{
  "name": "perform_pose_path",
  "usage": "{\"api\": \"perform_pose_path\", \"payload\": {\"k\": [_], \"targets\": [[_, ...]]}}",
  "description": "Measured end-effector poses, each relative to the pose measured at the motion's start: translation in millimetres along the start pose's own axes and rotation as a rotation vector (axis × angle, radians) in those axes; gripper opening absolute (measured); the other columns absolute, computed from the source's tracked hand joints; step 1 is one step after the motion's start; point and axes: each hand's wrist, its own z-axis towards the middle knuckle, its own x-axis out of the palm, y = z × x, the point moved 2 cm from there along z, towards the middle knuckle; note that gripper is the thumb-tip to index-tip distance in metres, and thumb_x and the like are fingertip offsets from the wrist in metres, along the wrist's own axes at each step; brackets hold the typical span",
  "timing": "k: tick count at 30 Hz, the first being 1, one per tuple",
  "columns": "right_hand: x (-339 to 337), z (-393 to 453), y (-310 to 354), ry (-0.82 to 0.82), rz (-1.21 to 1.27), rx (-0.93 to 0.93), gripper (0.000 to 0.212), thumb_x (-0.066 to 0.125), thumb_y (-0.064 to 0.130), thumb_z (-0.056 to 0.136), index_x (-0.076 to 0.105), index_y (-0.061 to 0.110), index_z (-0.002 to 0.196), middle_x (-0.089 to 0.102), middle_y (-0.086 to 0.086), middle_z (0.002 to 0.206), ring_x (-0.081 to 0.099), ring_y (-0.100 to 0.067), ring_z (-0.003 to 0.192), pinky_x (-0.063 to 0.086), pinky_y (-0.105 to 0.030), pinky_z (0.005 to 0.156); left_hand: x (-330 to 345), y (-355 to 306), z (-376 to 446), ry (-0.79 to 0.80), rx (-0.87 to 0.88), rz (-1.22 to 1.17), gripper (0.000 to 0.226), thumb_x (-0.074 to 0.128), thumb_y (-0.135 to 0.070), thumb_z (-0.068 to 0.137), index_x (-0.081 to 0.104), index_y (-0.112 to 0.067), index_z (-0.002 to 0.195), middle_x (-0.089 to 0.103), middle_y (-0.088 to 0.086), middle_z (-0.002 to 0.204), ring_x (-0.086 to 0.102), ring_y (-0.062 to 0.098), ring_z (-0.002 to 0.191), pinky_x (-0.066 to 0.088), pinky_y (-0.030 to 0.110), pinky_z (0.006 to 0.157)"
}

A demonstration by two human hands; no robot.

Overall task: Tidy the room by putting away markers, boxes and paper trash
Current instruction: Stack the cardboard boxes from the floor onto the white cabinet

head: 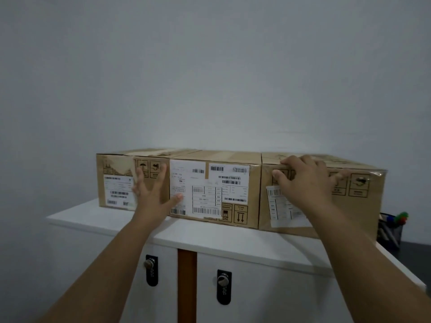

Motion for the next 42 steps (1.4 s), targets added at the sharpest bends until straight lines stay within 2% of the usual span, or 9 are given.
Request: {"api": "perform_pose_path", "payload": {"k": [12, 19, 23, 28, 30, 32, 34, 39, 42], "targets": [[16.2, 11.2, 0.1, -0.01, 0.018, -0.052, 0.034, 0.041, 0.056, 0.088, 0.056, 0.035, 0.109, 0.054, 0.004, 0.123, 0.039, -0.028, 0.128, -0.007, -0.082, 0.099, 13.5, -5.6, -0.2, -0.091, -0.013, -0.053, 0.088, 0.07, -0.048, 0.083, 0.002, -0.073, 0.134, -0.02, -0.005, 0.161, -0.015, 0.025, 0.149, 0.008, 0.059, 0.118], [14.1, 17.9, -12.4, 0.105, -0.049, -0.093, 0.045, 0.04, 0.059, 0.086, 0.044, 0.033, 0.123, 0.044, 0.003, 0.14, 0.027, -0.03, 0.138, -0.008, -0.083, 0.097, 8.4, -16.8, -12.9, 0.104, -0.034, -0.004, 0.082, 0.063, -0.055, 0.086, 0.008, -0.058, 0.146, -0.009, -0.009, 0.163, 0.004, 0.024, 0.15, 0.015, 0.061, 0.116], [13.0, 8.4, -8.7, 0.201, -0.036, -0.093, 0.067, 0.049, 0.051, 0.086, 0.024, 0.032, 0.145, 0.004, -0.002, 0.162, -0.01, -0.032, 0.148, -0.006, -0.073, 0.109, -18.3, -10.2, -43.3, 0.194, -0.083, 0.045, 0.083, 0.057, -0.065, 0.084, 0.016, -0.042, 0.152, 0.006, -0.009, 0.164, 0.004, 0.016, 0.15, 0.008, 0.057, 0.119], [25.7, -48.7, 64.7, 0.08, 0.214, -0.316, 0.063, 0.055, 0.033, 0.084, 0.034, 0.022, 0.142, 0.009, -0.011, 0.161, -0.005, -0.034, 0.148, -0.003, -0.055, 0.117, -92.7, 18.6, -99.6, 0.199, -0.218, 0.041, 0.074, 0.058, -0.061, 0.086, 0.03, -0.037, 0.15, 0.022, -0.007, 0.161, 0.022, 0.02, 0.147, 0.022, 0.04, 0.117], [36.1, -81.4, 104.7, 0.186, 0.326, -0.422, 0.062, 0.058, 0.031, 0.084, 0.037, 0.024, 0.142, 0.014, -0.011, 0.16, 0.002, -0.033, 0.147, 0.001, -0.05, 0.118, -130.2, 35.5, -127.3, 0.207, -0.302, 0.087, 0.073, 0.059, -0.063, 0.085, 0.034, -0.037, 0.148, 0.025, -0.006, 0.16, 0.027, 0.02, 0.144, 0.024, 0.038, 0.113], [47.8, -116.7, 147.1, 0.375, 0.488, -0.518, 0.059, 0.058, 0.028, 0.086, 0.038, 0.024, 0.142, 0.026, -0.012, 0.155, 0.023, -0.034, 0.141, 0.02, -0.05, 0.115, -173.4, 54.3, -161.6, 0.195, -0.382, 0.138, 0.071, 0.06, -0.06, 0.085, 0.037, -0.035, 0.147, 0.028, -0.005, 0.159, 0.029, 0.019, 0.143, 0.025, 0.037, 0.112], [56.8, -157.1, 189.6, 0.641, 0.612, -0.608, 0.059, 0.058, 0.03, 0.088, 0.035, 0.032, 0.142, 0.042, -0.006, 0.145, 0.049, -0.028, 0.118, 0.046, -0.04, 0.092, -218.0, 73.4, -202.0, 0.175, -0.456, 0.203, 0.068, 0.061, -0.057, 0.086, 0.039, -0.034, 0.146, 0.029, -0.005, 0.158, 0.029, 0.019, 0.143, 0.026, 0.035, 0.111], [68.1, -296.5, 296.9, 1.126, 0.725, -0.769, 0.05, 0.057, 0.03, 0.09, 0.04, 0.037, 0.137, 0.063, 0.009, 0.101, 0.06, -0.012, 0.09, 0.043, -0.021, 0.068, -341.5, 135.9, -340.4, 0.056, -0.751, 0.33, 0.063, 0.061, -0.053, 0.088, 0.043, -0.031, 0.145, 0.032, -0.004, 0.156, 0.031, 0.021, 0.142, 0.03, 0.036, 0.107], [73.5, -384.1, 347.1, 1.343, 0.759, -0.813, 0.038, 0.059, 0.03, 0.091, 0.051, 0.032, 0.128, 0.064, 0.005, 0.101, 0.062, -0.012, 0.089, 0.045, -0.021, 0.069, -396.6, 171.8, -433.8, -0.031, -0.935, 0.36, 0.062, 0.061, -0.046, 0.091, 0.042, -0.024, 0.146, 0.036, 0.0, 0.155, 0.038, 0.025, 0.138, 0.036, 0.033, 0.099]]}}
